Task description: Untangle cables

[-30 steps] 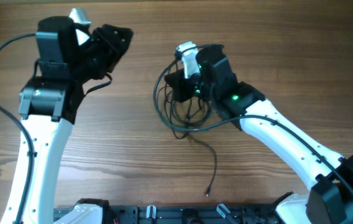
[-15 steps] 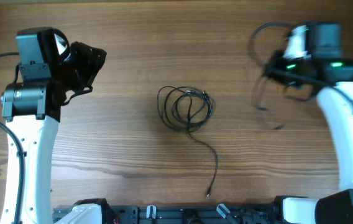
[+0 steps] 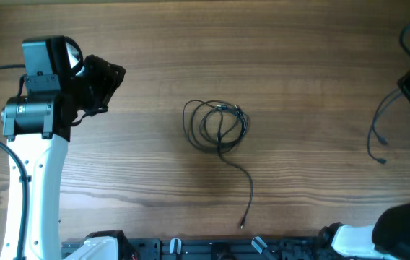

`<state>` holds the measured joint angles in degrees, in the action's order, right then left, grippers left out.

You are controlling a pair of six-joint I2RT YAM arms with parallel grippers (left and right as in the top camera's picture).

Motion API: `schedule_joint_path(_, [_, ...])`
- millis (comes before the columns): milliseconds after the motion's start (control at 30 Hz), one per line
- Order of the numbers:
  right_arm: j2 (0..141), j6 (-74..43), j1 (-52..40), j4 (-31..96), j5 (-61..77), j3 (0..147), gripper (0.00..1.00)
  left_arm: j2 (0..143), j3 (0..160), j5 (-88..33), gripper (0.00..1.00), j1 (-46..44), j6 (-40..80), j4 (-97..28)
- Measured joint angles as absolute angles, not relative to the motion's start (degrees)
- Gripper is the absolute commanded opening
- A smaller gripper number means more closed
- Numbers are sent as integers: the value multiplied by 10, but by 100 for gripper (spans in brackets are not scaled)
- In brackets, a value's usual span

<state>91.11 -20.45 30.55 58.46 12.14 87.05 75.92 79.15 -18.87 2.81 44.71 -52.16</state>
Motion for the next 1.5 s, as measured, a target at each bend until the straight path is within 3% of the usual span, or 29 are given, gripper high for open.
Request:
schedule_joint_path(167, [971,-192,312,585,98,870,5,759,792,-166,39,28,409,-549])
schedule_joint_path(200, [981,-192,312,585,95,870,10,759,792,-152,39,28,400,-562])
schedule_joint_path(233, [990,-192,312,583,93,870,26,759,792,-143,39,28,394,-571])
schedule_joint_path(267, [999,-189,312,579,89,870,74,759,792,-131,39,28,389,-580])
schedule_joint_path(300, [1006,-188,312,572,88,870,100,759,792,-123,39,28,385,-588])
schedule_joint_path(667, [1016,-175,312,561,96,870,100,759,792,-100,39,28,360,-594])
schedule_joint_path(1033, [1016,-296,312,768,-30,845,100,759,792,-96,39,28,360,-596])
schedule_joint_path(1133, [1016,-285,312,790,8,841,100,759,792,-96,38,28,360,-596])
schedule_joint_path(1333, [1016,-149,312,757,259,839,100,759,792,-96,38,28,358,-596])
schedule_joint_path(1500, [1016,-194,312,721,203,839,100,759,792,-96,39,28,358,-601])
